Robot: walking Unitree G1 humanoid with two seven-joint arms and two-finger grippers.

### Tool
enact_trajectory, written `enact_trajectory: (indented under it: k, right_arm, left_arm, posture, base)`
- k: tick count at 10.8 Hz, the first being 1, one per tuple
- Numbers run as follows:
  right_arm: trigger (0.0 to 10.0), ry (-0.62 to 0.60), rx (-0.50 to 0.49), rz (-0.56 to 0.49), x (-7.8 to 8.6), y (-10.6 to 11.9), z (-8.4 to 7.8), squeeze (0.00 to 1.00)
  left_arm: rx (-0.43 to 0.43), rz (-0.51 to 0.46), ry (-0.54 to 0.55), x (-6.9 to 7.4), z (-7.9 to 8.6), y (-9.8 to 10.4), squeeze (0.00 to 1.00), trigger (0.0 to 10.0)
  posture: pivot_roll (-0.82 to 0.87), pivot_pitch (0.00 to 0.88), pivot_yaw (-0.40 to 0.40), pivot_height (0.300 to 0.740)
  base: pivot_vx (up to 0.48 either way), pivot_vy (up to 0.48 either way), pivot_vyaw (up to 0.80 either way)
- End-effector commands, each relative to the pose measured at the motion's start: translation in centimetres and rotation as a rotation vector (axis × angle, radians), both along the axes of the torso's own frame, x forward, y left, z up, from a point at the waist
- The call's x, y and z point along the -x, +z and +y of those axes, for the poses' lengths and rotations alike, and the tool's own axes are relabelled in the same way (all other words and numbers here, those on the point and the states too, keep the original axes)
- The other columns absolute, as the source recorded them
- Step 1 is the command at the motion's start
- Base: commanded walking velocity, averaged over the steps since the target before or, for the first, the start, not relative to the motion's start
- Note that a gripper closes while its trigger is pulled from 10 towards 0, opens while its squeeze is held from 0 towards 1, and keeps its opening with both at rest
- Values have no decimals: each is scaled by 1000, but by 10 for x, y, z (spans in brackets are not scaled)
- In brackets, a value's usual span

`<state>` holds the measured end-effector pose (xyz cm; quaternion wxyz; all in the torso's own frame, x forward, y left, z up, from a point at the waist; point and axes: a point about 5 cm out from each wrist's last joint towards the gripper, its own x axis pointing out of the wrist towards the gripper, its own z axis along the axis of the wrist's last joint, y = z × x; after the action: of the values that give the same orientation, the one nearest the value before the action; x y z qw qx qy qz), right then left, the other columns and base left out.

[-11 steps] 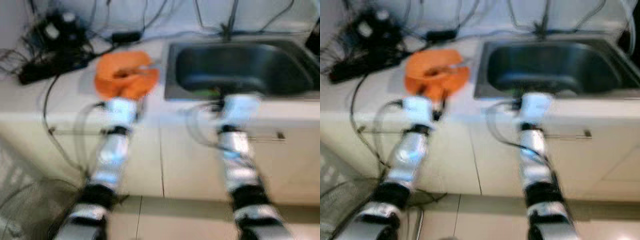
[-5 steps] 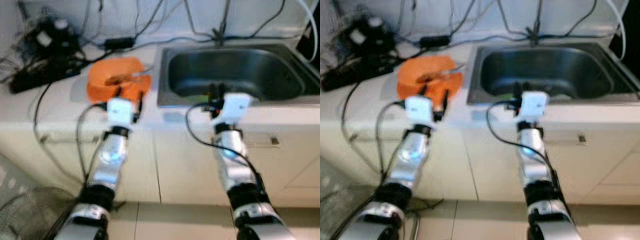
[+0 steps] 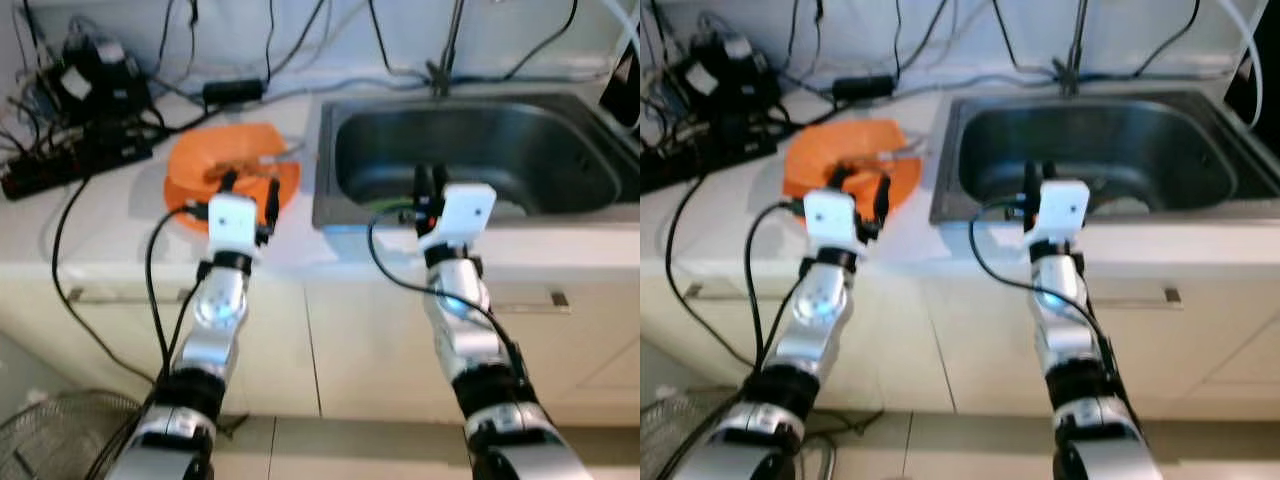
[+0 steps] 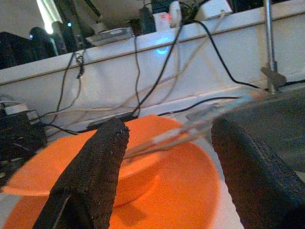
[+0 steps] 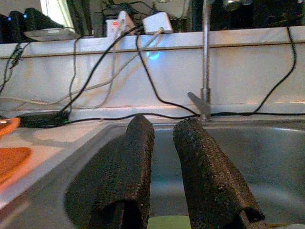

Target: Kitchen organization

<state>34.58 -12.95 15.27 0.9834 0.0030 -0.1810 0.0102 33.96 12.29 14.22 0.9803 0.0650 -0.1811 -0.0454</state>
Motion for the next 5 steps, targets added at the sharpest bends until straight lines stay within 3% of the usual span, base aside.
enact_trajectory:
  k: [1,5]
  right_arm:
    - [10000,-16,-4,-6,-1,2,-6,0]
    - [10000,-16,-8,-7,-1,2,-6,0]
  left_arm:
    - [-1,-10,-15,0,-7,3,0,10000]
    - [-15,-21,-35,2,-11,4,0,10000]
  posture:
    - [85,0,83,740]
    - [84,0,83,740]
  base:
    - [292,0,0]
    - [296,0,0]
